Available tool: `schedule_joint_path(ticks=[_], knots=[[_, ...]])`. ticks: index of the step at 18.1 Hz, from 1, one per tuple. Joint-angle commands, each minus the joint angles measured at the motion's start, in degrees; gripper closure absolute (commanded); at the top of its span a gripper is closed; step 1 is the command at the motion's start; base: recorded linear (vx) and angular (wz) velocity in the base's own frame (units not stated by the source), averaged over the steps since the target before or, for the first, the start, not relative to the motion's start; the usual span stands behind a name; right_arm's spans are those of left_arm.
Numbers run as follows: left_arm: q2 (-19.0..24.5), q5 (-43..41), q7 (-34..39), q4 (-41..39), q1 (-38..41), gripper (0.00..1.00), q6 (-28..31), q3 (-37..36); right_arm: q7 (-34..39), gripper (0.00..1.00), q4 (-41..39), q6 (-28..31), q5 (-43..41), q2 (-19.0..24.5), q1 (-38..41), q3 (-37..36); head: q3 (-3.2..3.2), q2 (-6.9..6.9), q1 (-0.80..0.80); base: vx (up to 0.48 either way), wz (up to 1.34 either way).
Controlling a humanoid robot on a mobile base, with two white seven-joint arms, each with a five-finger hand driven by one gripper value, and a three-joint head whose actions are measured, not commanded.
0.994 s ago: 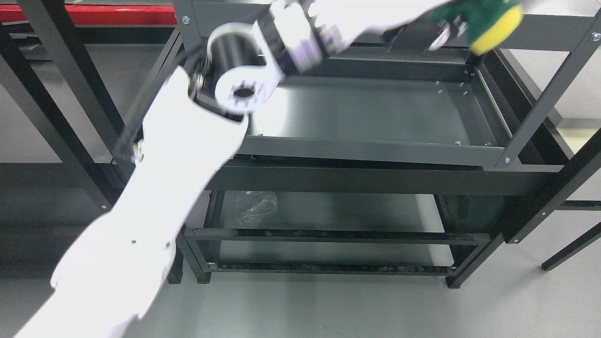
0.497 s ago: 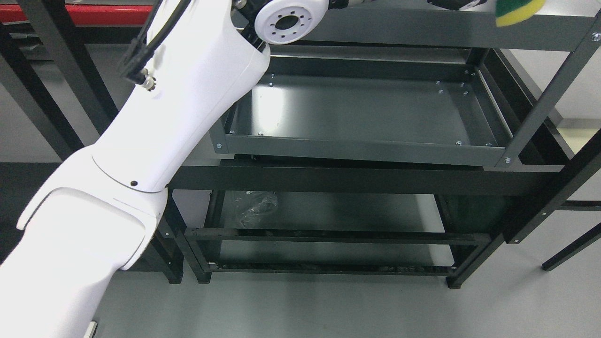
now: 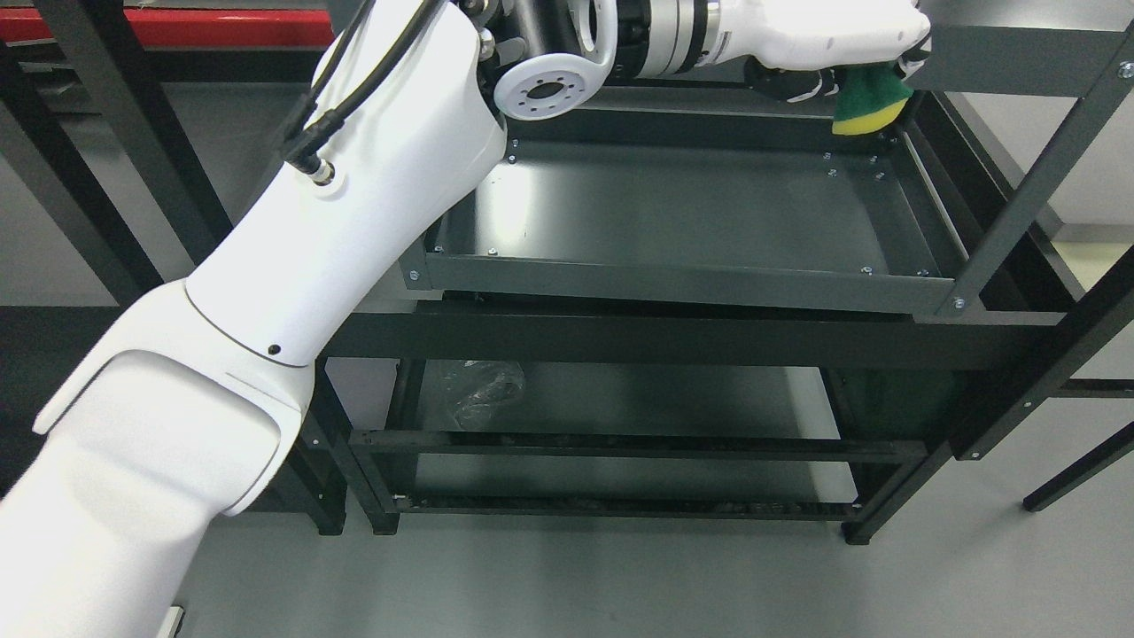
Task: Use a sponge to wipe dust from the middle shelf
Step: 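Wipe the sponge along the far edge of the middle shelf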
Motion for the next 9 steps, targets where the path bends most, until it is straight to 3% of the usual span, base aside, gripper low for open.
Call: schedule_joint_path(ticks=[1,3,7,9], knots=[[9.6,-0.5,-3.9,-4.4,0.9,1.00,-5.5,7.7,0.0,0.00,-1.0,0.0,0.0,-1.0,0.0,0.0,0.00,0.00,0.00,0.000,0.00],[12.4,-0.2,-9.4,-7.3,3.8,1.00,-10.2,15.3,0.0,0.00,-1.0,0.0,0.0,-1.0,0.0,0.0,0.00,0.00,0.00,0.000,0.00],[13.3,1.9,-21.6,-13.0,13.2,1.00,-10.2,33.0,0.0,0.00,-1.0,0.0,0.0,-1.0,0.0,0.0,0.00,0.00,0.00,0.000,0.00],[15.4,4.8,-25.2,-13.8,14.5,1.00,-10.2,38.5,0.0,0.00,-1.0,0.0,0.0,-1.0,0.0,0.0,0.00,0.00,0.00,0.000,0.00]])
